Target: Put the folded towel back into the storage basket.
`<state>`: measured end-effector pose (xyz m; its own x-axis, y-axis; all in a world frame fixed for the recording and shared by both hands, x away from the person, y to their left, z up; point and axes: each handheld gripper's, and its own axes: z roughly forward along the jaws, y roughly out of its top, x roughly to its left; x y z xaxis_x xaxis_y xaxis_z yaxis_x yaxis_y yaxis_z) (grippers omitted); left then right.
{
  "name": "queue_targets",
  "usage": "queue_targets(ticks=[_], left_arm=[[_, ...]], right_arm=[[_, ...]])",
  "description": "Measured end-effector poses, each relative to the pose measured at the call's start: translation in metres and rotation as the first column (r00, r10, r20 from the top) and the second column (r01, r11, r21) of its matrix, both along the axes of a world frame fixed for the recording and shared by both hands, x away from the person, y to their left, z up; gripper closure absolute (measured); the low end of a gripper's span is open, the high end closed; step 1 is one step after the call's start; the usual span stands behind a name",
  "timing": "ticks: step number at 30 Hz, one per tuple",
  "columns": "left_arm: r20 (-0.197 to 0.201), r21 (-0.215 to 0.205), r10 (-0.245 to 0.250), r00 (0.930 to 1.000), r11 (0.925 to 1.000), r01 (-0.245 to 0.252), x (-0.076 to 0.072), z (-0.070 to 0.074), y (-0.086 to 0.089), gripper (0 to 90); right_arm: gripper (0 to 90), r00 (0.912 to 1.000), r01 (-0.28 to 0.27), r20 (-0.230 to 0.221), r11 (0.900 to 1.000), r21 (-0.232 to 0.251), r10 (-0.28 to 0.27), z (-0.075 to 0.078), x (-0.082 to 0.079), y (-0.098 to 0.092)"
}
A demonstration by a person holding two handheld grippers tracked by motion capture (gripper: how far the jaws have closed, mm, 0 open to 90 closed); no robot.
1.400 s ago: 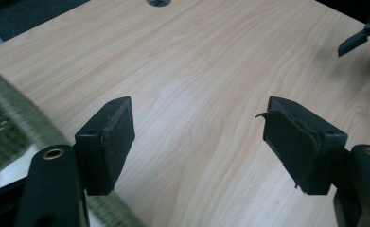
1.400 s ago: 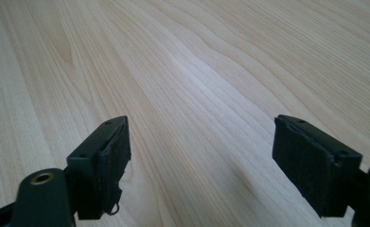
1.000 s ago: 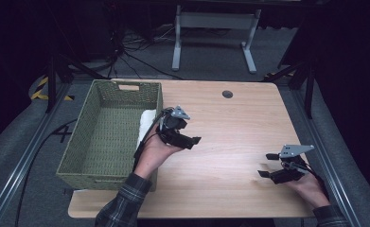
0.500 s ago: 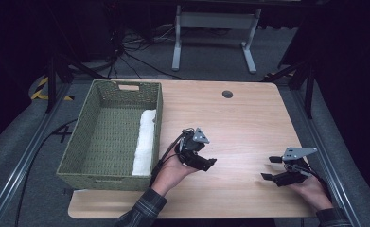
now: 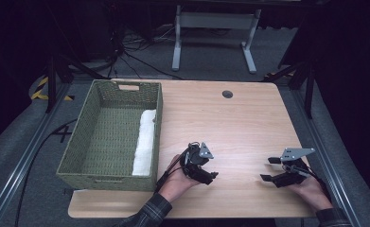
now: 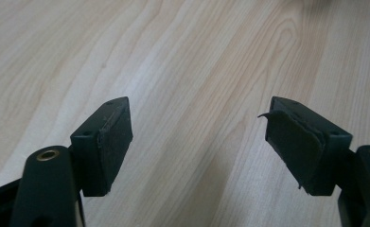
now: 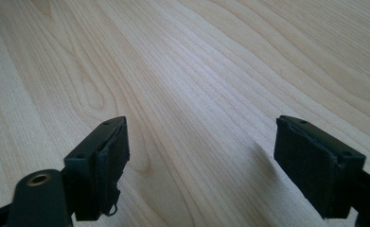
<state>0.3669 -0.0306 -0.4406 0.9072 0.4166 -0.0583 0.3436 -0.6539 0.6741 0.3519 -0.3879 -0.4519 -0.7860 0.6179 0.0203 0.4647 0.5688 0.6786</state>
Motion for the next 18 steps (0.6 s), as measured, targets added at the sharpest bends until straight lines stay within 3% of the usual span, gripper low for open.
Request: queue_targets(ticks=[8,18], left_arm=[[-0.020,0.085,-0.032,0.9993,0.9958,0.033,-0.003,-0.013,-0.012,22.7],[-0.031,0.078,-0.013,0.9994,0.9969,0.016,-0.002,-0.012,-0.011,22.6]], right_arm=[[19.6,0.9999,-0.011,-0.003,1.000,-0.012,0.011,-0.001,0.000,0.001],[19.3,0.9999,-0.013,0.006,1.000,-0.004,0.013,0.000,0.001,0.000]])
